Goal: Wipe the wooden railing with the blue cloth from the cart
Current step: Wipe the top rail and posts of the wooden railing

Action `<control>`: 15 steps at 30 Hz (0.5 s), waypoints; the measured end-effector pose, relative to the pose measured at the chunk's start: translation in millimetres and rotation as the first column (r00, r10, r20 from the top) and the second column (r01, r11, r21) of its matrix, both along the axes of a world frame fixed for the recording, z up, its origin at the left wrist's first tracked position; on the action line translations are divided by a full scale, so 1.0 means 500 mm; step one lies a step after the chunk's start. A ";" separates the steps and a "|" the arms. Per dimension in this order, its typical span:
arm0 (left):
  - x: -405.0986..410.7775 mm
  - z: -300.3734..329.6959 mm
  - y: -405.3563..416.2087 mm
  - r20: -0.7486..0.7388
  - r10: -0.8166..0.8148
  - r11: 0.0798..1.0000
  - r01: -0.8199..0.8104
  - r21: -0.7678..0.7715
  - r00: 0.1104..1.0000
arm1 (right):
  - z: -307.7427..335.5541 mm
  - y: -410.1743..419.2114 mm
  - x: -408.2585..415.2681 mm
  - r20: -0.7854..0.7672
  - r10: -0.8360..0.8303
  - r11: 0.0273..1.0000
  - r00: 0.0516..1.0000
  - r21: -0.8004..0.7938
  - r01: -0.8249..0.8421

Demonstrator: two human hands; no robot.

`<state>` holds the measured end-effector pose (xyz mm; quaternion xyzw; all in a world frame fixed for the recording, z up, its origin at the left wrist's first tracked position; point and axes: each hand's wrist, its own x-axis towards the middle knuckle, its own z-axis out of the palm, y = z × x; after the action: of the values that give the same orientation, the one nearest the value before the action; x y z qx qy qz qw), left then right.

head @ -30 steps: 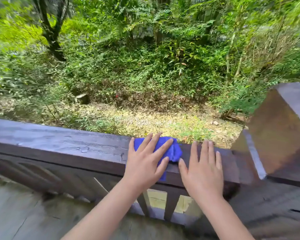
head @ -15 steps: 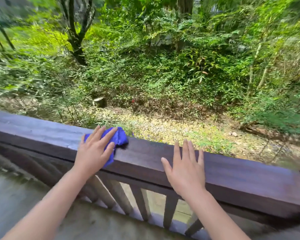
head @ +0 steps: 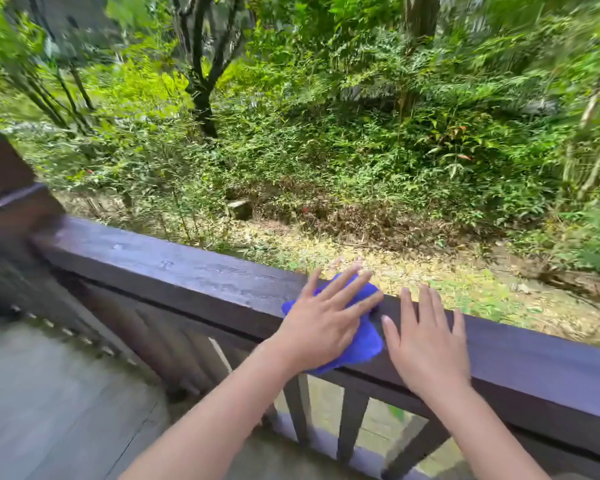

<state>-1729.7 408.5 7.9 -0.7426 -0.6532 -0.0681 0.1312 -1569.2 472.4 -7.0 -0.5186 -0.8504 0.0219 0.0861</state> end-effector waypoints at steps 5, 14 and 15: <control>-0.074 -0.014 0.006 0.216 0.031 0.997 -0.014 -0.078 0.976 | -0.001 -0.019 -0.082 0.064 0.018 0.999 0.998 0.028 -0.020; -0.290 -0.023 -0.051 0.220 0.243 0.970 -0.243 -0.029 0.945 | 0.006 -0.072 -0.250 0.061 0.088 0.996 0.994 -0.001 -0.088; -0.336 -0.023 -0.065 0.209 0.283 0.958 -0.284 -0.028 0.936 | 0.007 -0.075 -0.265 0.058 0.091 0.996 0.994 -0.005 -0.091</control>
<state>-1897.9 376.0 -3.5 -0.6290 -0.7636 -0.1278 0.0704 -1701.5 434.7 -3.6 -0.4800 -0.8752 0.0117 0.0595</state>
